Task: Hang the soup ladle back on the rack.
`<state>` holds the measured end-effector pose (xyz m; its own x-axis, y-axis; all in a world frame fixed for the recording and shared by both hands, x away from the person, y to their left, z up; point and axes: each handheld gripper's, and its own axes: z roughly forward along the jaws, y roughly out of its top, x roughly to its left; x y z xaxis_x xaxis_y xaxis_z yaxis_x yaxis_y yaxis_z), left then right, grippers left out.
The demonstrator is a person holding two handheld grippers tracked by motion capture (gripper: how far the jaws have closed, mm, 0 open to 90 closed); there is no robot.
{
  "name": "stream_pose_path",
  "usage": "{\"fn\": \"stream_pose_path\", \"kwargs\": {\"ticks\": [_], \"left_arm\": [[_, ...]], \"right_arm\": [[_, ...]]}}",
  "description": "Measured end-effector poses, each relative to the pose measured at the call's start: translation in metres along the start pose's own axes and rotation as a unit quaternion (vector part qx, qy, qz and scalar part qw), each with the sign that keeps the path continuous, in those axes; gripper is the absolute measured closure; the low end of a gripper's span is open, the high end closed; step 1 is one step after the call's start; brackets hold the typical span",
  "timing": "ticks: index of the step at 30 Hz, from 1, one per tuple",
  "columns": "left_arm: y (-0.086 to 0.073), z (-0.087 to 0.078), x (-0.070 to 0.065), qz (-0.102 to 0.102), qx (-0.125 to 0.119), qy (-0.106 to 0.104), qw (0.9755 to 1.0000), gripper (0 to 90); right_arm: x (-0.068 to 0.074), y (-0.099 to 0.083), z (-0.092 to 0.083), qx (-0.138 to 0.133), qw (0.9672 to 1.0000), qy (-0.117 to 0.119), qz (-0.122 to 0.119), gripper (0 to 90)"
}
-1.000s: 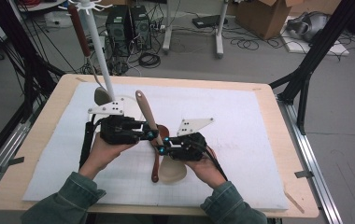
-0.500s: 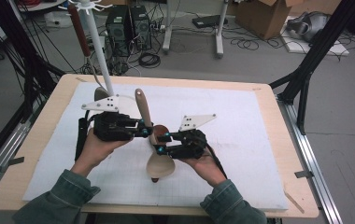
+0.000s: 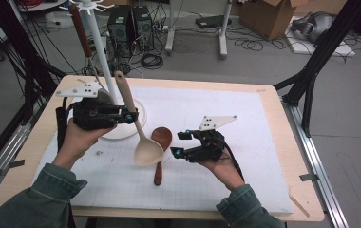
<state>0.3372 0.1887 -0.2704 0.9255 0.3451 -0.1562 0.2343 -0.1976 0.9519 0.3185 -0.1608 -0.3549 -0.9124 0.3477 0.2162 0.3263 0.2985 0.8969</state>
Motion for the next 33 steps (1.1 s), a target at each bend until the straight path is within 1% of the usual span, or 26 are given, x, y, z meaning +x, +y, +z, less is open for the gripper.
{"fn": "stream_pose_path", "kwargs": {"ticks": [4, 5, 8, 9, 10, 11, 13, 14, 21, 28, 33], "left_arm": [[0.004, -0.003, 0.002, 0.002, 0.005, 0.005, 1.0, 77.7], [0.005, -0.004, 0.003, 0.002, 0.005, 0.005, 1.0, 77.7], [0.007, -0.007, 0.007, 0.0, 0.006, 0.004, 1.0, 77.7], [0.008, -0.007, 0.008, -0.001, 0.006, 0.005, 1.0, 77.7], [0.008, -0.008, 0.009, -0.001, 0.006, 0.005, 1.0, 77.7], [0.009, -0.008, 0.009, -0.002, 0.005, 0.006, 1.0, 77.7], [0.012, -0.01, 0.011, 0.002, 0.008, 0.007, 0.9999, 77.7], [0.013, -0.011, 0.012, 0.002, 0.008, 0.008, 0.9999, 77.7], [0.022, -0.016, 0.02, 0.0, 0.009, 0.015, 0.9998, 77.7], [0.031, -0.023, 0.027, 0.001, 0.01, 0.021, 0.9997, 77.7], [0.036, -0.028, 0.032, 0.001, 0.009, 0.031, 0.9995, 77.7]], "right_arm": [[-0.003, -0.005, -0.01, 0.0, 0.9999, -0.015, 0.006, 31.3], [-0.004, -0.006, -0.012, -0.004, 0.9998, -0.018, 0.004, 31.2], [-0.006, -0.008, -0.018, 0.001, 0.9994, -0.034, -0.002, 31.1], [-0.006, -0.01, -0.02, 0.001, 0.9993, -0.036, 0.0, 30.9], [-0.007, -0.011, -0.022, 0.0, 0.9993, -0.038, 0.005, 30.8], [-0.008, -0.012, -0.024, -0.001, 0.9992, -0.039, 0.005, 30.7], [-0.01, -0.014, -0.027, -0.002, 0.999, -0.045, 0.006, 30.4], [-0.01, -0.015, -0.029, -0.002, 0.9989, -0.046, 0.01, 30.3], [-0.013, -0.018, -0.04, -0.009, 0.9981, -0.059, 0.013, 29.7], [-0.017, -0.021, -0.045, -0.011, 0.9976, -0.067, 0.017, 29.1], [-0.019, -0.021, -0.048, -0.012, 0.9971, -0.072, 0.018, 28.7]]}}
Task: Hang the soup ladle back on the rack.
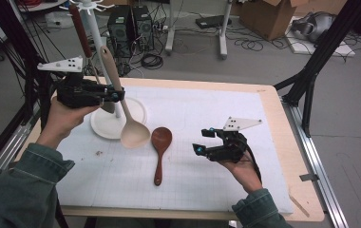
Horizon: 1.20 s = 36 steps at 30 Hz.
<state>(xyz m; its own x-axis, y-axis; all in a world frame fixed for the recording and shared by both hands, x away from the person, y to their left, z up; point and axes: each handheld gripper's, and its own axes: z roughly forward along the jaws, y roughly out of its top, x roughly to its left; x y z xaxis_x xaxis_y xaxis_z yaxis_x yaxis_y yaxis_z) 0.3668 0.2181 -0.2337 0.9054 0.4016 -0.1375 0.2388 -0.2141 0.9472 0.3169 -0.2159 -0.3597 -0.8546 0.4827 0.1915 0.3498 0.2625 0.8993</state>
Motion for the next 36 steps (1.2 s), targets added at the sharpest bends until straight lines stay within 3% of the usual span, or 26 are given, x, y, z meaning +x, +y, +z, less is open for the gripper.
{"fn": "stream_pose_path", "kwargs": {"ticks": [14, 26, 36], "left_arm": [[0.018, -0.011, 0.008, 0.007, -0.001, 0.014, 0.9999, 77.7], [0.027, -0.011, 0.024, 0.009, 0.005, 0.003, 0.9999, 77.6], [0.04, -0.017, 0.03, 0.008, 0.003, 0.014, 0.9999, 77.7]], "right_arm": [[-0.003, -0.002, -0.006, 0.0, 1.0, -0.007, 0.003, 27.8], [-0.008, 0.001, -0.012, -0.008, 0.9999, -0.014, 0.005, 27.8], [-0.008, -0.003, -0.016, -0.004, 0.9999, -0.014, 0.006, 27.8]]}}
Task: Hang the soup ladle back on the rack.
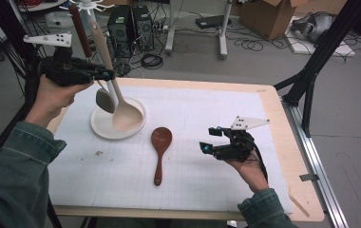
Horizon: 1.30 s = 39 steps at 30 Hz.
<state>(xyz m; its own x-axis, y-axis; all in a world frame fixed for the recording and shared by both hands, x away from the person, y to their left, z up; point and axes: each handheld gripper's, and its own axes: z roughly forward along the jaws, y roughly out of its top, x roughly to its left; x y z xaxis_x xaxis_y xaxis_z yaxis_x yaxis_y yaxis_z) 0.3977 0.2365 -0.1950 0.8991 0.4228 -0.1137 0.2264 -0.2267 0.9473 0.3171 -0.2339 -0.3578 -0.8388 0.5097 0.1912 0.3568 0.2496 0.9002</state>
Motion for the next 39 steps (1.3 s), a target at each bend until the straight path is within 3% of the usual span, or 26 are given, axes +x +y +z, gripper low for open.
{"fn": "stream_pose_path", "kwargs": {"ticks": [10, 25, 39], "left_arm": [[0.014, -0.007, 0.013, -0.004, -0.001, 0.017, 0.9998, 77.7], [0.008, -0.003, 0.021, -0.023, 0.017, 0.026, 0.9993, 77.6], [0.003, -0.005, 0.031, -0.039, 0.014, 0.044, 0.9982, 77.6]], "right_arm": [[0.0, 0.0, 0.0, -0.002, 1.0, 0.002, -0.001, 27.7], [0.002, 0.001, 0.003, -0.008, 0.9999, 0.008, -0.004, 27.7], [0.003, 0.003, 0.005, -0.008, 0.9999, 0.012, -0.005, 27.7]]}}
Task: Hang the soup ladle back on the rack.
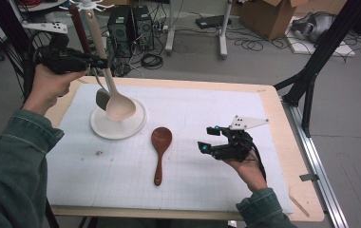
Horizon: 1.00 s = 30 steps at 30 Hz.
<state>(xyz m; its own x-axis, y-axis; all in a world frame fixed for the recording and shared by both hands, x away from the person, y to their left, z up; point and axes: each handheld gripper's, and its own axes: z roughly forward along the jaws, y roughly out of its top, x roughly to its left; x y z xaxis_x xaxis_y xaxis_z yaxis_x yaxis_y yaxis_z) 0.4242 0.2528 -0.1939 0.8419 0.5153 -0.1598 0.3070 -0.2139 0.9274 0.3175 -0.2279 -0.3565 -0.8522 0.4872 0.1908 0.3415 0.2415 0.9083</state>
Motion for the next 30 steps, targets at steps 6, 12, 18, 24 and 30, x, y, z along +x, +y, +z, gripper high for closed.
{"fn": "stream_pose_path", "kwargs": {"ticks": [6, 12, 18, 24, 30], "left_arm": [[-0.003, 0.001, 0.002, -0.002, 0.004, 0.008, 1.0, 77.5], [-0.004, -0.002, 0.001, 0.002, 0.003, 0.017, 0.9999, 77.1], [-0.007, -0.008, -0.001, 0.004, -0.005, 0.026, 0.9997, 73.6], [-0.007, -0.013, -0.008, 0.016, -0.004, 0.041, 0.999, 64.3], [-0.007, -0.021, -0.013, 0.027, -0.012, 0.048, 0.9984, 58.9]], "right_arm": [[0.001, 0.001, 0.004, 0.004, 1.0, 0.004, -0.002, 27.7], [0.001, 0.001, 0.005, 0.007, 1.0, 0.006, -0.003, 27.7], [-0.001, 0.001, 0.003, 0.004, 1.0, 0.002, 0.0, 27.7], [-0.005, 0.0, -0.002, -0.002, 1.0, -0.007, 0.004, 27.6], [-0.006, -0.001, -0.007, -0.003, 0.9999, -0.013, 0.005, 27.6]]}}
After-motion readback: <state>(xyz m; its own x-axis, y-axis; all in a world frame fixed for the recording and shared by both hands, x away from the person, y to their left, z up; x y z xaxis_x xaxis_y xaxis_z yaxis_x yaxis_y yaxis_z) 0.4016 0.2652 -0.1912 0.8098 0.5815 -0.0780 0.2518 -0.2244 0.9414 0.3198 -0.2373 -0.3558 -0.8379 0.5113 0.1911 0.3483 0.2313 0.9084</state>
